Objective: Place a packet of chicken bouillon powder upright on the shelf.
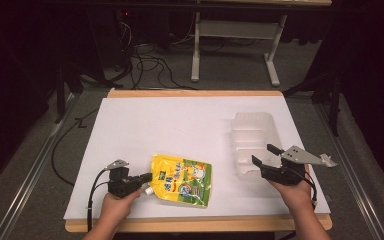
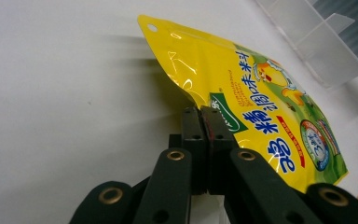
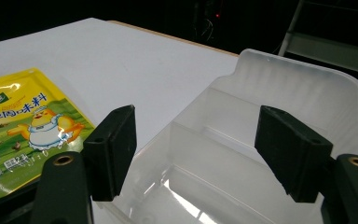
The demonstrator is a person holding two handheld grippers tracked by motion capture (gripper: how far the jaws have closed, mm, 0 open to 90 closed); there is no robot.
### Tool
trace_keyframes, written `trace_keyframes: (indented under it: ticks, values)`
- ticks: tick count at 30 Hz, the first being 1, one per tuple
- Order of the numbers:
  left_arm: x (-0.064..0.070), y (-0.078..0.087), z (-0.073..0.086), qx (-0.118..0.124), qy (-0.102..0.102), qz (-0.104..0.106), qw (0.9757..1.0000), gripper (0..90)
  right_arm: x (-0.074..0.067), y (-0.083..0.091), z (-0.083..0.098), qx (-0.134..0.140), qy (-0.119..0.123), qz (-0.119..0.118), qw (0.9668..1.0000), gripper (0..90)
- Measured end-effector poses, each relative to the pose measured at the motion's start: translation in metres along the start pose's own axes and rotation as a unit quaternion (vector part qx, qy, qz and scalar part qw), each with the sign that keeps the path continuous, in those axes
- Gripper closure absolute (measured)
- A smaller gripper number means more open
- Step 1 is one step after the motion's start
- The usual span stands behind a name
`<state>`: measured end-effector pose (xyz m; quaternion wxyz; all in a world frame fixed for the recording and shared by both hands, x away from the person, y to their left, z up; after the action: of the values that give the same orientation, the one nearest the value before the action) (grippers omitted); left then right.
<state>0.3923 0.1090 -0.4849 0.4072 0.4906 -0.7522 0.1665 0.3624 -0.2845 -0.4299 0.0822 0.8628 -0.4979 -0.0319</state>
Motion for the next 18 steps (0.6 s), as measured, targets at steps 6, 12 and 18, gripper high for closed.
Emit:
trace_keyframes:
  ticks: [6, 12, 18]
  values:
    - [0.015, 0.005, -0.005, 0.025, -0.028, 0.035, 0.9987, 90.0, 0.0, 0.0, -0.001, 0.005, 0.002, 0.0, 1.0, 30.8]
    - [0.034, 0.011, -0.008, 0.049, -0.067, 0.07, 0.9941, 90.0, -0.005, 0.001, -0.003, 0.01, 0.006, -0.002, 0.9999, 31.4]
    - [0.048, 0.013, -0.007, 0.064, -0.091, 0.092, 0.9895, 90.0, -0.012, 0.0, -0.007, 0.014, 0.008, -0.011, 0.9998, 31.5]
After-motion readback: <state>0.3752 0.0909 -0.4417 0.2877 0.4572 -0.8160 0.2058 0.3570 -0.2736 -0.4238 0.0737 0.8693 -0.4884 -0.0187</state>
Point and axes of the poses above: each handheld gripper's, and its own axes: y roughly backward along the jaws, z roughly out of its underside, x roughly to its right, the point moved 5 cm from there along -y, roughly forward along the jaws, and after that the axes turned 13 degrees about x, right-handed, at the moved point
